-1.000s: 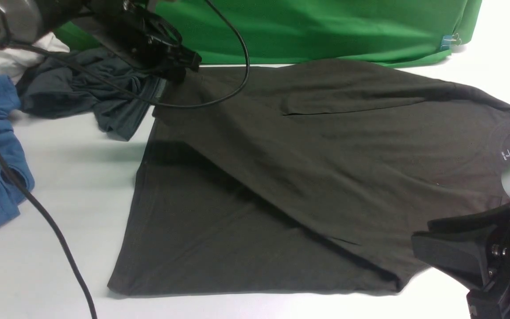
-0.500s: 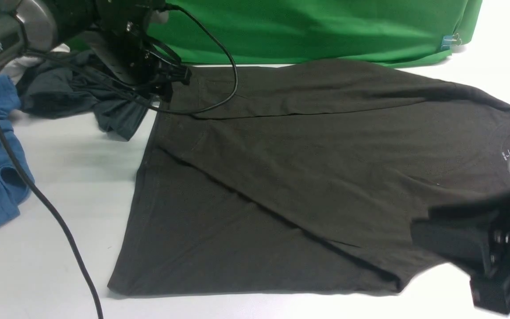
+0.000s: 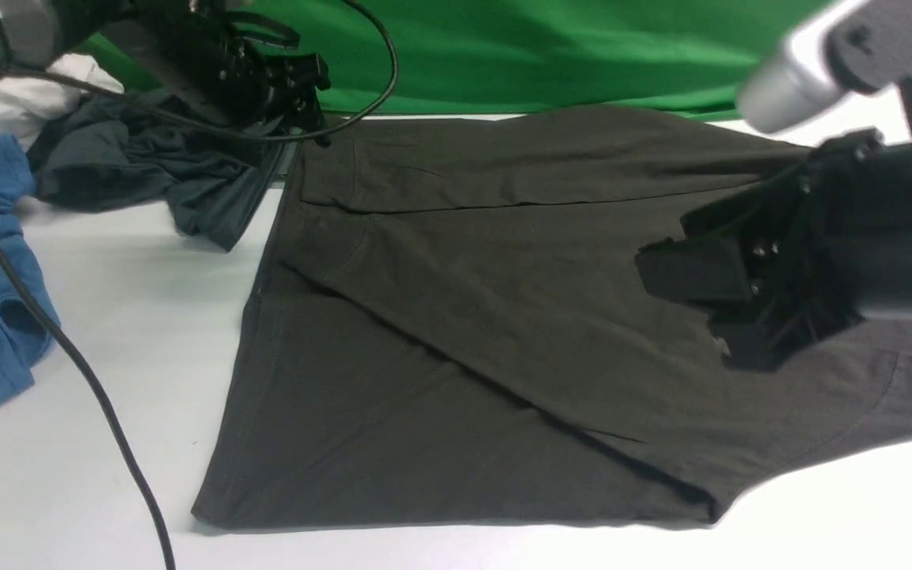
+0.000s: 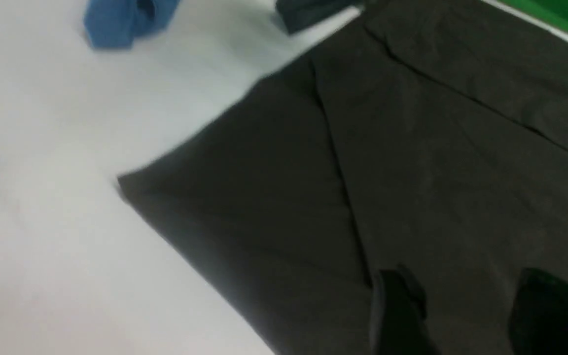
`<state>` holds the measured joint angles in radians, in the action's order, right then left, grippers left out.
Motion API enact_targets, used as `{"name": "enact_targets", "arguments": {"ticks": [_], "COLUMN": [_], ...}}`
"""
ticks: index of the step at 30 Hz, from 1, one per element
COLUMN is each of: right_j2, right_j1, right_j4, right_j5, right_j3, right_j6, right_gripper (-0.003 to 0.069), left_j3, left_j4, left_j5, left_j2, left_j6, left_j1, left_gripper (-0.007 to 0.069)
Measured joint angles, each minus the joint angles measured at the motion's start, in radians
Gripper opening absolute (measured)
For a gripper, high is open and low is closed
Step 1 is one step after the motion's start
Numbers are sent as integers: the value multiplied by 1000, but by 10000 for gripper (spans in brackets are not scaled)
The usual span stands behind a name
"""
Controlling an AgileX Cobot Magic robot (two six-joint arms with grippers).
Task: Fold a long-sleeved shirt on a white desktop.
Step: 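Grab the top left corner of the dark shirt with the left gripper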
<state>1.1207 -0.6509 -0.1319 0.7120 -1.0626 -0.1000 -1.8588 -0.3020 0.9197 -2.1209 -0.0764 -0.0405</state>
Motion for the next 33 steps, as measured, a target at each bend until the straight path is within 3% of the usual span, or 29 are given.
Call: {"name": "enact_targets", "arguments": {"ticks": [5, 9, 14, 33], "right_j2": [25, 25, 26, 30], "right_j1": [0, 0, 0, 0], "right_j4": [-4, -12, -14, -15], "right_j5": [28, 25, 18, -23], "right_j3": [-56, -58, -58, -58], "right_j6": [75, 85, 86, 74], "right_gripper": [342, 342, 342, 342], "left_j3": [-54, -154, -242, -261], "left_j4": [-165, -220, -246, -237], "left_j5": [-5, 42, 62, 30], "left_j2": [-137, -238, -305, -332], "left_j6": [103, 158, 169, 163], "left_j1": [73, 82, 66, 65], "left_gripper": [581, 581, 580, 577]}}
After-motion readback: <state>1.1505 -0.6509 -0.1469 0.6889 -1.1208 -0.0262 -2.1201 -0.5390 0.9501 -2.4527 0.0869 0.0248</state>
